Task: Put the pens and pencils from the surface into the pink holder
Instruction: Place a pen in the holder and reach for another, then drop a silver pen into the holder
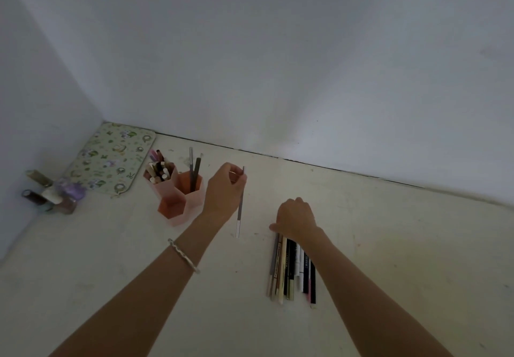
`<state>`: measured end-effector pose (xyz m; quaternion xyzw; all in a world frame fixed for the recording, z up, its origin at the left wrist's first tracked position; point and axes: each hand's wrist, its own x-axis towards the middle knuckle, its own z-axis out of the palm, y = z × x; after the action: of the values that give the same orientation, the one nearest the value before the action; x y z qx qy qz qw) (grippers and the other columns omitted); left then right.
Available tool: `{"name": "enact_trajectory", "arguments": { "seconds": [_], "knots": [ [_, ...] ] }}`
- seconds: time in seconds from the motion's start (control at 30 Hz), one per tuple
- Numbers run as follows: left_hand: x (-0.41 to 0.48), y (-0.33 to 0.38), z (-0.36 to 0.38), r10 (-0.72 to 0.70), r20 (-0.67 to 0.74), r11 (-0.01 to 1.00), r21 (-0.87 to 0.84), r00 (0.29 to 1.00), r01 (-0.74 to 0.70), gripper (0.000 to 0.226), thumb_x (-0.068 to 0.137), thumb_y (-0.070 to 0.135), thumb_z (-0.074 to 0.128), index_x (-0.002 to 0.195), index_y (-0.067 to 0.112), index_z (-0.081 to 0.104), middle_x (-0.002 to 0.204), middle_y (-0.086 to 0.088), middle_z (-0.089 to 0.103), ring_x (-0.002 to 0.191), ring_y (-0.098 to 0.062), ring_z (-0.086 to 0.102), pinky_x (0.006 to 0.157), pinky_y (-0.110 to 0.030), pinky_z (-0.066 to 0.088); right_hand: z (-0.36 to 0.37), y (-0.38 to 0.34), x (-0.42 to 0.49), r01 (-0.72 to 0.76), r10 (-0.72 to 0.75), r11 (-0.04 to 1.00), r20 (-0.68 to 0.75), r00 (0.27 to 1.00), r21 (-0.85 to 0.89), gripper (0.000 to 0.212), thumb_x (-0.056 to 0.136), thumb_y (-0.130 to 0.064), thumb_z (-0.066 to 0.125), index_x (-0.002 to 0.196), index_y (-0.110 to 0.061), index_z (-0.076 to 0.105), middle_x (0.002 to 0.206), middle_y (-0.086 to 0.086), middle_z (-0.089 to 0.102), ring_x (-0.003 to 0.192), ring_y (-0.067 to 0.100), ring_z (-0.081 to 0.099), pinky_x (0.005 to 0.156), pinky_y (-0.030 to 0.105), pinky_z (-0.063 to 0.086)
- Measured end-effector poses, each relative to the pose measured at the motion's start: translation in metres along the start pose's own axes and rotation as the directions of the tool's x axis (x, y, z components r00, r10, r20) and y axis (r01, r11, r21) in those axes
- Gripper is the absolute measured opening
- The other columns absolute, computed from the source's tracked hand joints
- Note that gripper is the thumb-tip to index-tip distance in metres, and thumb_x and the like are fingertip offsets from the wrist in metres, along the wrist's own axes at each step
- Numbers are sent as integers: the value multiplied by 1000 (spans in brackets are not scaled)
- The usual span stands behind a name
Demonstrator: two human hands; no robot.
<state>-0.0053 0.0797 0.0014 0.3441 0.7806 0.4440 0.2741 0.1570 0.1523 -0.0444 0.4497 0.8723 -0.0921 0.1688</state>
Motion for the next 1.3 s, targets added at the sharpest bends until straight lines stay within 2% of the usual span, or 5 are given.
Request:
{"name": "enact_trajectory", "arguments": {
  "seconds": [0.47, 0.8, 0.97, 1.1, 1.3],
  "knots": [
    [-14, -22, -3, -21, 47, 996, -87, 999, 25, 5, 93, 16, 62, 94, 14, 57, 87, -3, 67, 84, -21, 67, 79, -35, 57, 16, 3, 5, -87, 52, 966, 147, 988, 244, 31, 80, -19, 67, 108, -9, 55, 98, 4, 60, 93, 22, 52, 81, 31, 42],
    [-16, -27, -9, 1, 58, 990, -139, 998, 7, 13, 95, 14, 60, 107, 17, 56, 91, -6, 68, 85, -23, 68, 74, -29, 58, 25, -13, 9, -183, 230, 843, -31, 973, 505, 24, 79, -6, 60, 101, 3, 58, 81, 12, 60, 71, 22, 52, 65, 33, 46],
    [-5, -17, -40, 119, -153, 982, -130, 981, -140, 23, 95, 11, 58, 115, 21, 57, 87, -1, 67, 82, -15, 67, 77, -21, 55, -3, -23, 13, -172, 371, 577, -69, 926, 798, 12, 78, -10, 69, 89, -3, 69, 87, 7, 69, 71, 12, 59, 59, 18, 44],
    [17, 3, -91, 288, -477, 947, 16, 830, -320, 18, 97, 16, 56, 115, 19, 57, 94, 1, 68, 84, -9, 66, 77, -16, 52, -52, -24, 14, -72, 466, 358, -111, 878, 931, 7, 77, -13, 70, 82, -9, 71, 70, -3, 65, 61, 7, 56, 56, 18, 42],
    [36, -8, -108, 474, -323, 872, 303, 819, -385, 23, 99, 12, 52, 121, 13, 57, 111, -4, 61, 88, -13, 63, 78, -25, 57, -98, -38, 10, 81, 477, 136, -137, 868, 987, 8, 77, -8, 66, 83, -7, 69, 62, -4, 56, 54, 6, 45, 51, 16, 38]
  ]
}}
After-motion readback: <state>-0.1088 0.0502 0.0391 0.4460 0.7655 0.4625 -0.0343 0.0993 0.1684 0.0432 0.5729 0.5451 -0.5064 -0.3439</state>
